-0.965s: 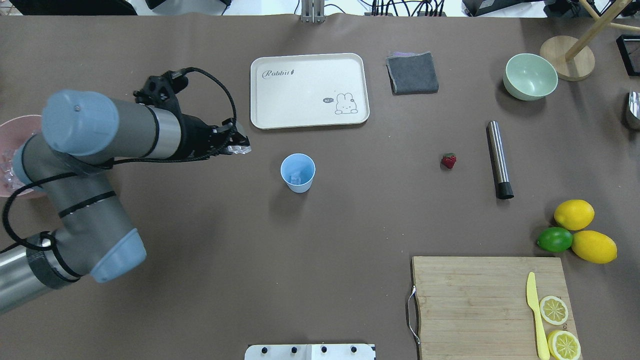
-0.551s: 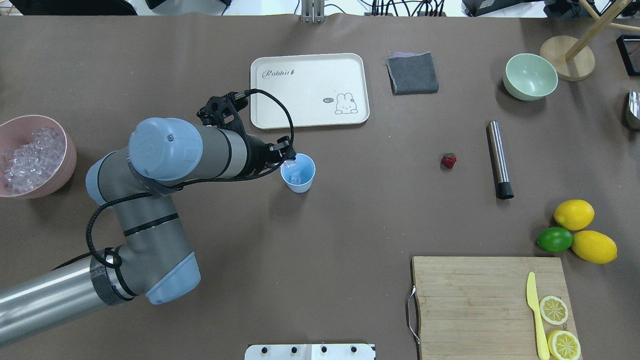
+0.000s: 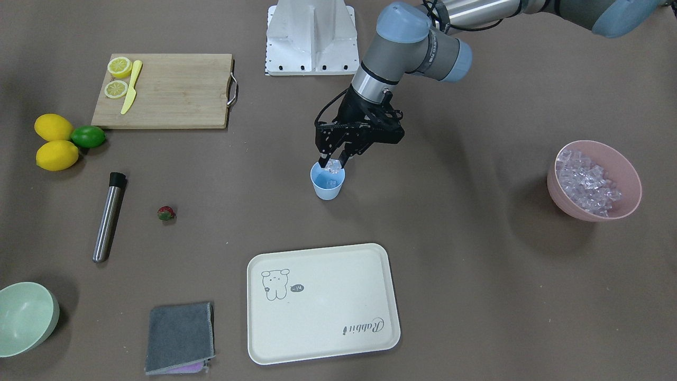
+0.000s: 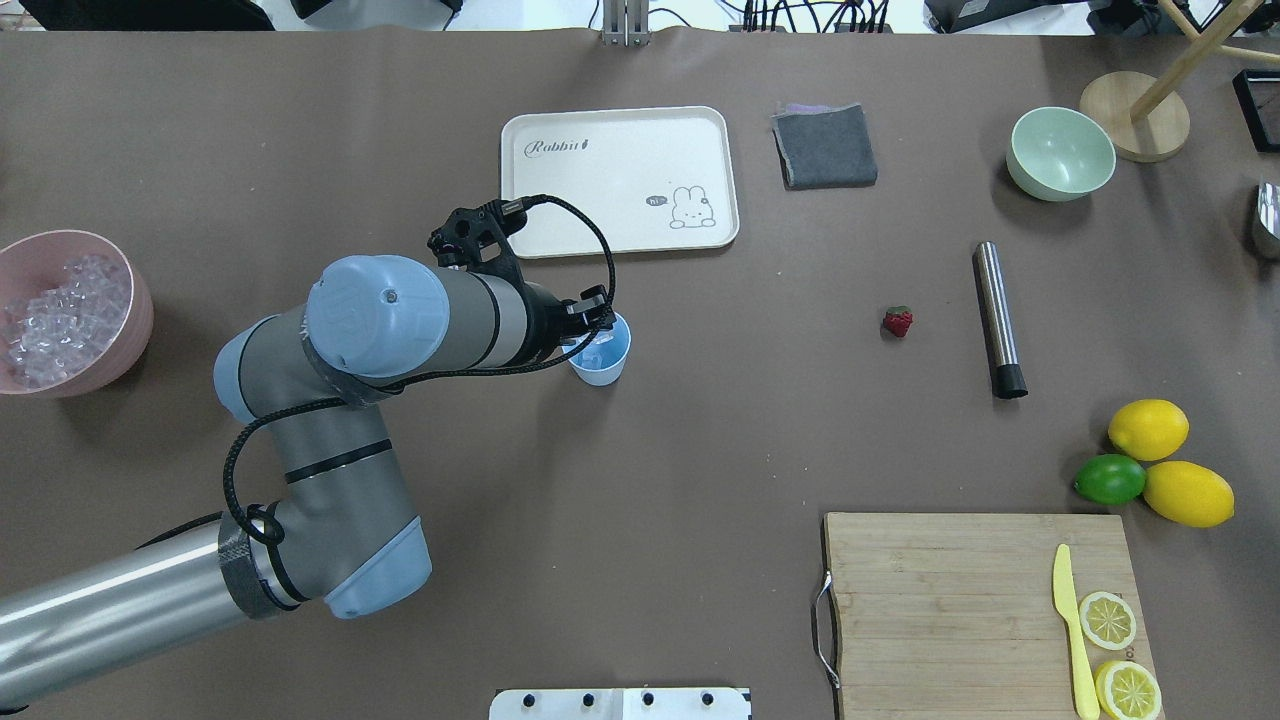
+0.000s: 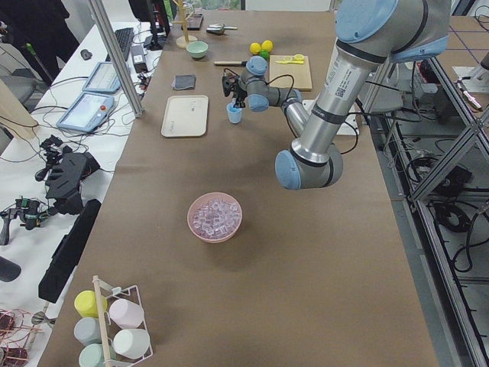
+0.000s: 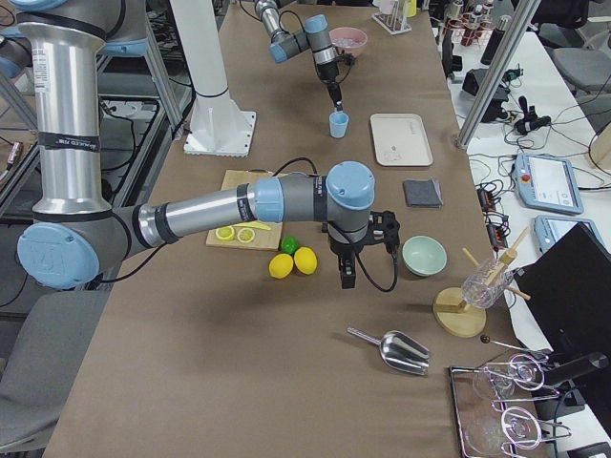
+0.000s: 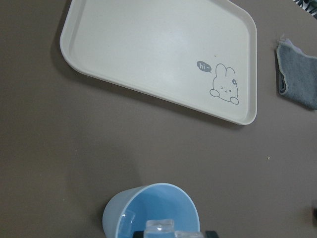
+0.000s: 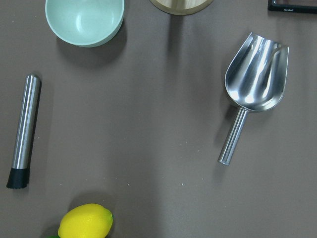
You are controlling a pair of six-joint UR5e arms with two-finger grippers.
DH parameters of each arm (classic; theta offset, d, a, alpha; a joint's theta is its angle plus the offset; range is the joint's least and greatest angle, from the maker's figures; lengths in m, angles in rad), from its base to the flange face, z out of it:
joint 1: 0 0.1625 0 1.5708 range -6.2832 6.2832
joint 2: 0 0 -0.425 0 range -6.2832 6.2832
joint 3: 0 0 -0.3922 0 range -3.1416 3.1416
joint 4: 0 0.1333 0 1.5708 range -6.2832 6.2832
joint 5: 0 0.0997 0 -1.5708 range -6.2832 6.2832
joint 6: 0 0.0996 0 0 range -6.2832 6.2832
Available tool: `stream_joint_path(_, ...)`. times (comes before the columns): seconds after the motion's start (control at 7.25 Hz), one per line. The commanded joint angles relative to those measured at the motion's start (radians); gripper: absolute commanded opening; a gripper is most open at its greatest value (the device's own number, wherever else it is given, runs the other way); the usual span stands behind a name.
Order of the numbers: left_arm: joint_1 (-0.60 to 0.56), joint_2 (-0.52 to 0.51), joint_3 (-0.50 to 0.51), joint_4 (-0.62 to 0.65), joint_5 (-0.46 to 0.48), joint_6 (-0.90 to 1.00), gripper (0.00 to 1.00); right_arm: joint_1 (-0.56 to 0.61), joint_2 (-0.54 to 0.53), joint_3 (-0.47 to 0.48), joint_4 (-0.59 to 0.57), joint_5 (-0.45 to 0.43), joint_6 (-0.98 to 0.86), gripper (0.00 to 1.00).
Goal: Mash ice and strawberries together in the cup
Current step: 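Lower the ice cube into the cup and open the left gripper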
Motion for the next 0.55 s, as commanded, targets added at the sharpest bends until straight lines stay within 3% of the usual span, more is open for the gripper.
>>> stream_joint_path(0.0,0.007,-0.004,0.004,0.0,0.039,0.002,0.97,0.0,0.001,-0.006,0.0,0.0,0.0,1.0)
stream_joint_path(0.41,0.012,-0.004,0.0,0.001,0.047,-0.002,0.98,0.0,0.003,-0.006,0.0,0.0,0.002,1.0)
